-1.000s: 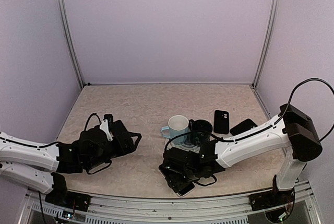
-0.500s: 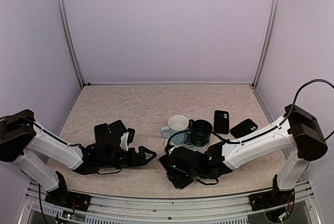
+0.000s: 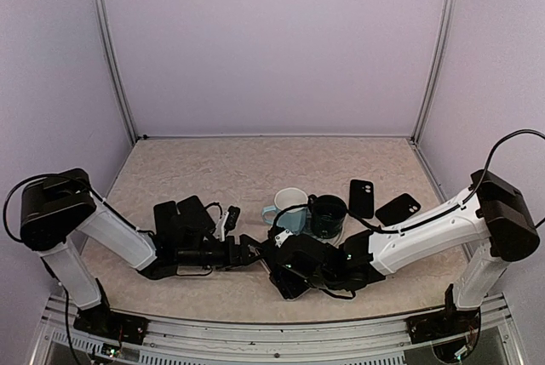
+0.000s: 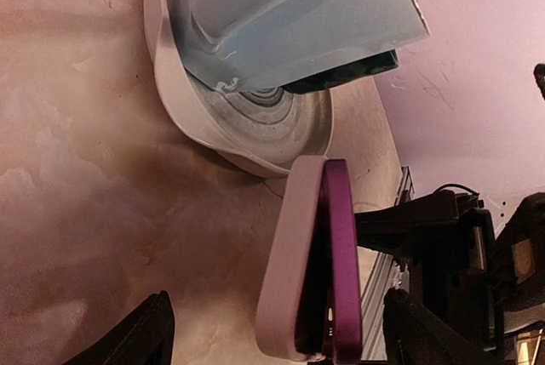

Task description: Put the phone into the phone case

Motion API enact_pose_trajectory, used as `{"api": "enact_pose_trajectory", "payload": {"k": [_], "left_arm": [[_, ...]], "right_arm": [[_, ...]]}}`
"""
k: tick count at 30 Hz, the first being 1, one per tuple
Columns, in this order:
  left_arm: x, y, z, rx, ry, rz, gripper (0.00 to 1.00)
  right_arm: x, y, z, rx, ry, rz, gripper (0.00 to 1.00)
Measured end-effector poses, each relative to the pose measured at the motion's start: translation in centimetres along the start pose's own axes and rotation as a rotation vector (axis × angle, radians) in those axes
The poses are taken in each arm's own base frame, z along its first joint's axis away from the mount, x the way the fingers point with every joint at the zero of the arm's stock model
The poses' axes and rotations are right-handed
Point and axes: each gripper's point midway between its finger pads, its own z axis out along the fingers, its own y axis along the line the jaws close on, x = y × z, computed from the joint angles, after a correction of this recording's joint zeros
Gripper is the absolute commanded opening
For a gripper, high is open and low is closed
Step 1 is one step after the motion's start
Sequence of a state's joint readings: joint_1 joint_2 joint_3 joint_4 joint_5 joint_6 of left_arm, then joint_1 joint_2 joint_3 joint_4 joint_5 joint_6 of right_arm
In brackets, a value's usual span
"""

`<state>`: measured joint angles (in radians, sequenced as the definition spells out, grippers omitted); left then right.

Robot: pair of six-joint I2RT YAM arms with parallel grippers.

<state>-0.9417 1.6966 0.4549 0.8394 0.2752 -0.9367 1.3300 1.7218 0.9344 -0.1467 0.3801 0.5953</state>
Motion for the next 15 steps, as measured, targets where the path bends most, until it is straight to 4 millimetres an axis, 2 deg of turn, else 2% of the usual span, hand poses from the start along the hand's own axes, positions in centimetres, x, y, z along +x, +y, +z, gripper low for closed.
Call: {"api": "enact_pose_trajectory", "payload": {"k": [4, 6, 15], "left_arm": [[0.2, 0.1, 0.3, 0.02, 0.016, -0.01, 0.66], [0.2, -0.3, 0.4, 0.037, 0.017, -0.009, 0.57], [-0.3, -2.0, 1.0, 0.116, 0.02, -0.011, 0.0]], "right_arm": [[-0.4, 0.3, 0.0, -0.008, -0.021, -0.009, 0.33], [-0.6, 0.4, -0.1, -0.012, -0.029, -0.016, 0.33], [-1.0, 0.2, -0.1, 0.009, -0.055, -0.037, 0.35]]}}
